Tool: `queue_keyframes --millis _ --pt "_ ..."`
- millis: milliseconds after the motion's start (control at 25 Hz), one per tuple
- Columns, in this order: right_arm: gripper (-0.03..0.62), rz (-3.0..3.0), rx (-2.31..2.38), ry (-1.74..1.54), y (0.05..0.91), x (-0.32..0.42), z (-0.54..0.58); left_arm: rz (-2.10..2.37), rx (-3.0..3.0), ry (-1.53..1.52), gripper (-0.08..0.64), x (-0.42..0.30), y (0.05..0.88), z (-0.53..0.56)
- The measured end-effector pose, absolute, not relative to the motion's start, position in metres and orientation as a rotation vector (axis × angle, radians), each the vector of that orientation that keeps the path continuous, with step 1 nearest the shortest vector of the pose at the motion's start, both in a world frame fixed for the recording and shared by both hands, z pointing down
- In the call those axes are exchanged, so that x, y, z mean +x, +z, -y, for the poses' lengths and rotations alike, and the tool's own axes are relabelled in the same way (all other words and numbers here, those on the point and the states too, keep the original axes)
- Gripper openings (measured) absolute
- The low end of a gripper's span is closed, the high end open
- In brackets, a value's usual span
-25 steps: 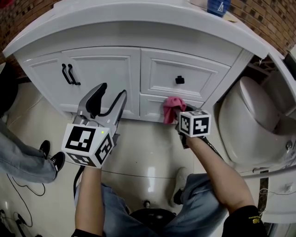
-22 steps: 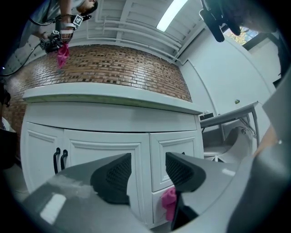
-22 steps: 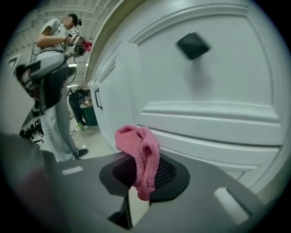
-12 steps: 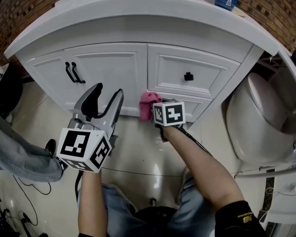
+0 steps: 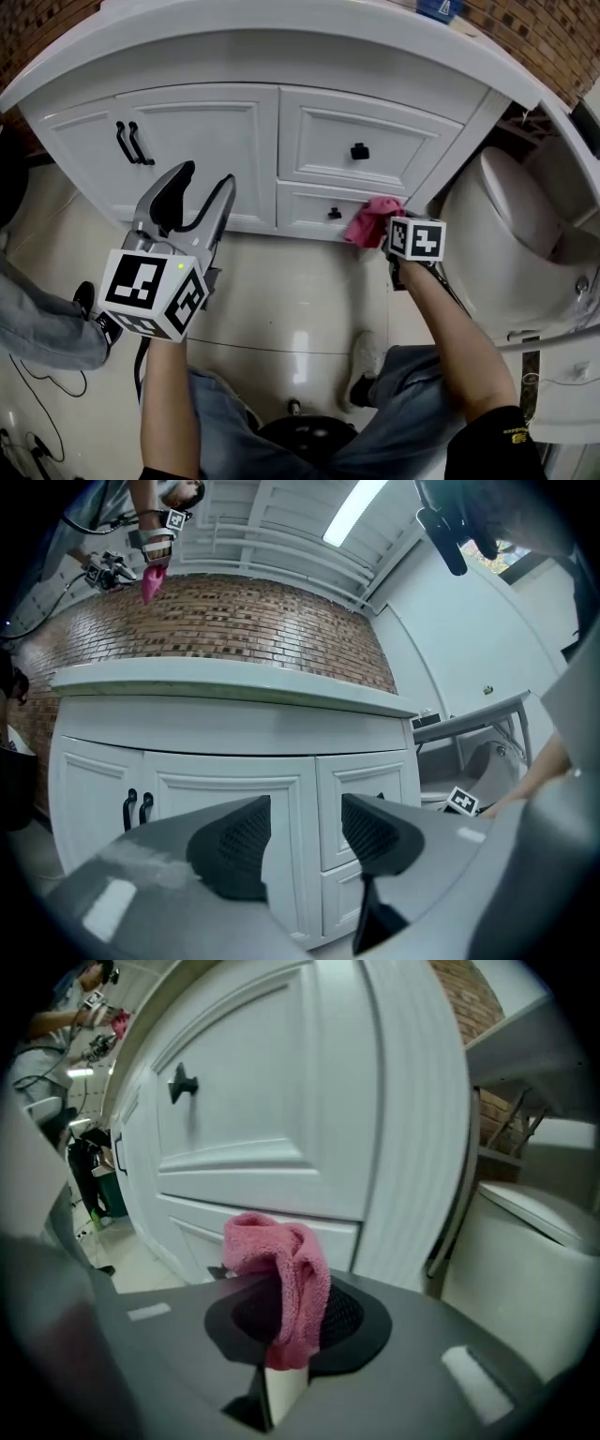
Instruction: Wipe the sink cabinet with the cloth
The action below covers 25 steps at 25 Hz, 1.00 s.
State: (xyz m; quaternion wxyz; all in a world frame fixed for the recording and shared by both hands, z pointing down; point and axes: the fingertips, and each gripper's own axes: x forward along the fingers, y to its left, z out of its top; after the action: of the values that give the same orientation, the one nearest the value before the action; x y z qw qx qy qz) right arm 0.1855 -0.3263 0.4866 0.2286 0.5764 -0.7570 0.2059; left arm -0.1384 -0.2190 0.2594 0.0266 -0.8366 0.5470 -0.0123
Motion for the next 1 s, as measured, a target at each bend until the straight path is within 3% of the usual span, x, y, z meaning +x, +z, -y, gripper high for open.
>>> queue_keyframes --millis 240,520,720,1000 --pt "0.055 1.991 1.722 0.665 0.487 0.226 0.322 -1.708 -2.577 -0.052 0.235 -0.144 0.261 0.218" --pt "0.055 2.373 1.341 0.716 0.463 0.063 0.317 -1.706 -2.577 -0.109 0.235 -0.14 0.27 0.222" --pt "0.055 2.411 1.091 0.744 0.495 -0.049 0.305 -1.746 -2.559 -0.126 0.235 -0.147 0.271 0.221" --pt "0.057 2.322 1.193 0.771 0.514 -0.064 0.327 -1.759 -2.568 -0.122 0.235 -0.15 0.273 0.223"
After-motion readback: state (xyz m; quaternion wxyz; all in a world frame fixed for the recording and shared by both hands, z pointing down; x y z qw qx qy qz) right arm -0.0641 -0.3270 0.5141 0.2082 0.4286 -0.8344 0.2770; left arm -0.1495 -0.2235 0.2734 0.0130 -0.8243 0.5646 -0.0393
